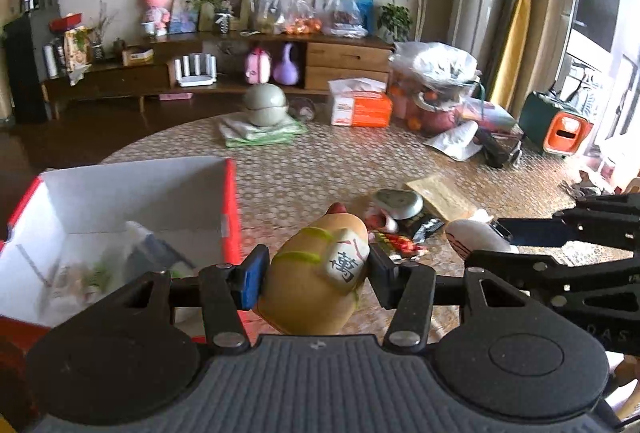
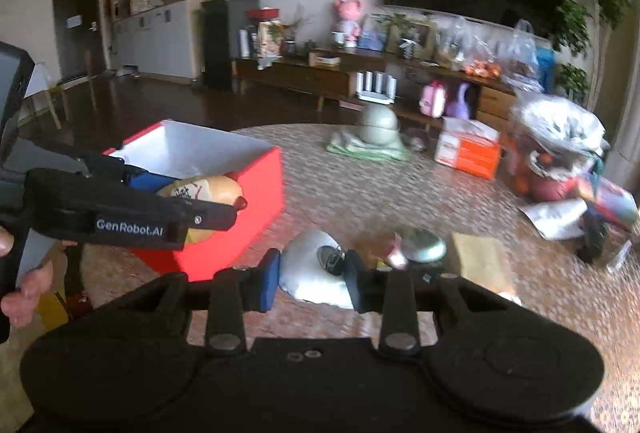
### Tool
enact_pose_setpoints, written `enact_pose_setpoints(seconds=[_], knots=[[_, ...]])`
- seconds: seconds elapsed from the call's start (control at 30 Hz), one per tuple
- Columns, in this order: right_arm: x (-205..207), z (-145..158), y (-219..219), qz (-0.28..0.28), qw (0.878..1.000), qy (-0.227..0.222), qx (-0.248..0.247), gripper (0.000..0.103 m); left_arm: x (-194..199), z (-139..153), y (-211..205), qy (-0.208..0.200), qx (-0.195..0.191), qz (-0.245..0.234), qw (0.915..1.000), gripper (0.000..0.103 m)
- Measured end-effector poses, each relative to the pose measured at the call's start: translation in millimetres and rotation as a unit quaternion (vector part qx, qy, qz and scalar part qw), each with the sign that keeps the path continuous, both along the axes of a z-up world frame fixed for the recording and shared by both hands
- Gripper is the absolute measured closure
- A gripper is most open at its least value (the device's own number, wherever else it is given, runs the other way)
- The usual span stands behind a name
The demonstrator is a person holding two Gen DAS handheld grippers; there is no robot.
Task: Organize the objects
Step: 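Carry egg toy in left tool into red box while right tool carries white object there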
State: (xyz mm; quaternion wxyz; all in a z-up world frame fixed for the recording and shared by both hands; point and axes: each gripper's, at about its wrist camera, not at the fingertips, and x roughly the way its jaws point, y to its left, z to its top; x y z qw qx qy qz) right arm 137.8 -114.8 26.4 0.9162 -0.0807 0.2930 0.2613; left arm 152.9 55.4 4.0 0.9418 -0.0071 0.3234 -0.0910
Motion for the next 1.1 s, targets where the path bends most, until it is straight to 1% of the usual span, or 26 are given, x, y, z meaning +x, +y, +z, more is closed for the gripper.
enact_pose_setpoints(seconds=[0.3,0.63,0.9,0.97,1.1], knots=[[5,10,69,0.052,0.999,-0.005,-0.001,0.070,-18,6,61,-0.006,-0.001,0.043,0.9991,0.051],[21,7,138,0.104,0.994,-0.016,-0.021,0.070,-18,3,130,0.002,0.010,0.096,0.9954,0.051],[44,-10,179,0.118,0.992,-0.006,-0.044,0.070,6,-3,165,0.009,0.038,0.128,0.9910,0.051],[49,-15,189,0.121,0.991,-0.001,-0.050,0.070,15,-6,172,0.013,0.044,0.132,0.9902,0.051],[57,-20,203,0.126,0.991,0.013,-0.048,0.070,38,-12,185,0.028,0.051,0.144,0.9878,0.051]])
